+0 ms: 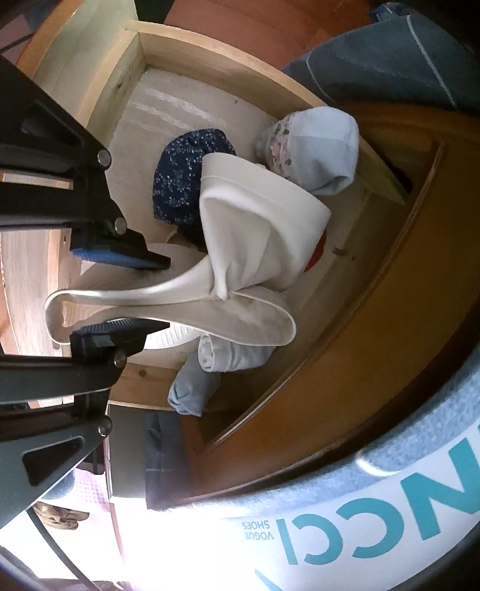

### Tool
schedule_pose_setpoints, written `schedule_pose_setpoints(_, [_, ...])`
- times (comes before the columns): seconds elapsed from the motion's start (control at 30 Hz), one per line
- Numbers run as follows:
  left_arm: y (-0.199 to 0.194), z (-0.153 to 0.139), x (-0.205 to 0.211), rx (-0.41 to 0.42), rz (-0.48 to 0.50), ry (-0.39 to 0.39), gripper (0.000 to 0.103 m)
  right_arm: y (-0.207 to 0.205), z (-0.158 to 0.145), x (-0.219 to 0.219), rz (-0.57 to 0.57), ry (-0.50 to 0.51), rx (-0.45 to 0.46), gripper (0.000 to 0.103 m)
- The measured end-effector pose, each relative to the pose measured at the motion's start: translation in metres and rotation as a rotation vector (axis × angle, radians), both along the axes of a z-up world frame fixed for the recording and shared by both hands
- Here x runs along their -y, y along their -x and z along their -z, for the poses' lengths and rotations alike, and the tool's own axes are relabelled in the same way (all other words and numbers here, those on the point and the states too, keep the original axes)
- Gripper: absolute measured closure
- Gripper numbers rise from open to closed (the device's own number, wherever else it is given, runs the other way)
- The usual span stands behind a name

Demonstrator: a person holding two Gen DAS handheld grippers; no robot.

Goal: Take underwear out of drawer
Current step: 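Drop the grey sock into the box with right gripper while left grasps beige underwear, then withdraw the right tool from the box while the left gripper lifts the beige underwear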

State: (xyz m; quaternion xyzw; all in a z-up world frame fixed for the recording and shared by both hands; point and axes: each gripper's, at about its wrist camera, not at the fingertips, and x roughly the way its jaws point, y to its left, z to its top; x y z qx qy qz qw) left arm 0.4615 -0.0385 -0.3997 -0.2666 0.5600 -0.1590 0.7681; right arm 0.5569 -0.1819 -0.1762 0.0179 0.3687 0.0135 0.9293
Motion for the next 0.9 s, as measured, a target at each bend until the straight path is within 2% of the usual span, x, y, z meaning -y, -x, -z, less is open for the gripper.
schedule_pose_setpoints(0.53, [0.004,0.003,0.011,0.018,0.007,-0.045,0.078,0.005,-0.001,-0.002,0.03,0.039,0.07,0.0])
schedule_pose_setpoints(0.77, [0.012,-0.013,0.005,0.059,-0.004,-0.075,0.078,0.006,-0.001,-0.003,0.027,0.043,0.091,0.0])
schedule_pose_setpoints(0.83, [0.016,-0.02,0.0,0.081,-0.008,-0.098,0.08,0.007,-0.001,-0.003,0.029,0.045,0.1,0.0])
schedule_pose_setpoints(0.87, [0.018,-0.023,-0.003,0.088,-0.01,-0.106,0.084,0.007,-0.001,-0.002,0.028,0.045,0.103,0.0])
schedule_pose_setpoints(0.9, [0.02,-0.027,-0.007,0.096,-0.013,-0.111,0.093,0.007,-0.001,-0.002,0.028,0.046,0.107,0.0])
